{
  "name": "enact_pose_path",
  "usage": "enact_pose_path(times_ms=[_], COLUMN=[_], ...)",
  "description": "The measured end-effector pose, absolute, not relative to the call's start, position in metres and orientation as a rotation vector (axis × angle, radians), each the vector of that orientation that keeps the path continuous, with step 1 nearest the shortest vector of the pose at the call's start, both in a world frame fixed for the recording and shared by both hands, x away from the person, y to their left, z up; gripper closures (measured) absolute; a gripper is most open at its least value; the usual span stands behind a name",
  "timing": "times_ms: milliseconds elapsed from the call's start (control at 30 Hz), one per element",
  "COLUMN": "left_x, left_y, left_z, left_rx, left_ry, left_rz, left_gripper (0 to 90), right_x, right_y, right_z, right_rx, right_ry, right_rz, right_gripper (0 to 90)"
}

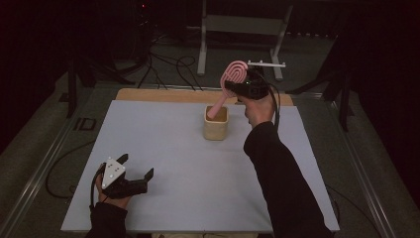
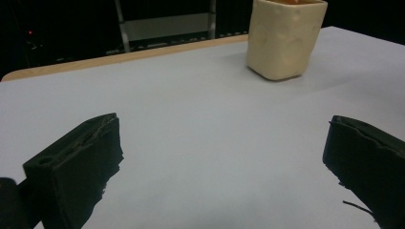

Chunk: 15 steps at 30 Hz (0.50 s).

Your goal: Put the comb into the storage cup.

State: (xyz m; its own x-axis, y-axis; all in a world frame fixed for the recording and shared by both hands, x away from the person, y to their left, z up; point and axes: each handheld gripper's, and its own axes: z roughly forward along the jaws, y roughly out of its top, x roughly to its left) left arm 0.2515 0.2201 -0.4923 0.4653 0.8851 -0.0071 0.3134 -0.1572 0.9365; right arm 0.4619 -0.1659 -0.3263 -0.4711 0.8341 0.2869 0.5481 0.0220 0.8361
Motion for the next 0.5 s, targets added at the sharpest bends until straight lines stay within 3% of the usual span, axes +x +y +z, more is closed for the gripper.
enact_pose_path(times_ms=[500], left_x=[0.2512], left_y=[0.2204], left_z=[-0.492], left_rx=[1.705], left_ry=[1.037], left_rz=[0.71], left_gripper=[0.2], right_x=[0.462], right_y=[-0.1572], right_z=[-0.3308], right_rx=[1.404], right_ry=[2.05], right_rz=[1.383], right_gripper=[63.7])
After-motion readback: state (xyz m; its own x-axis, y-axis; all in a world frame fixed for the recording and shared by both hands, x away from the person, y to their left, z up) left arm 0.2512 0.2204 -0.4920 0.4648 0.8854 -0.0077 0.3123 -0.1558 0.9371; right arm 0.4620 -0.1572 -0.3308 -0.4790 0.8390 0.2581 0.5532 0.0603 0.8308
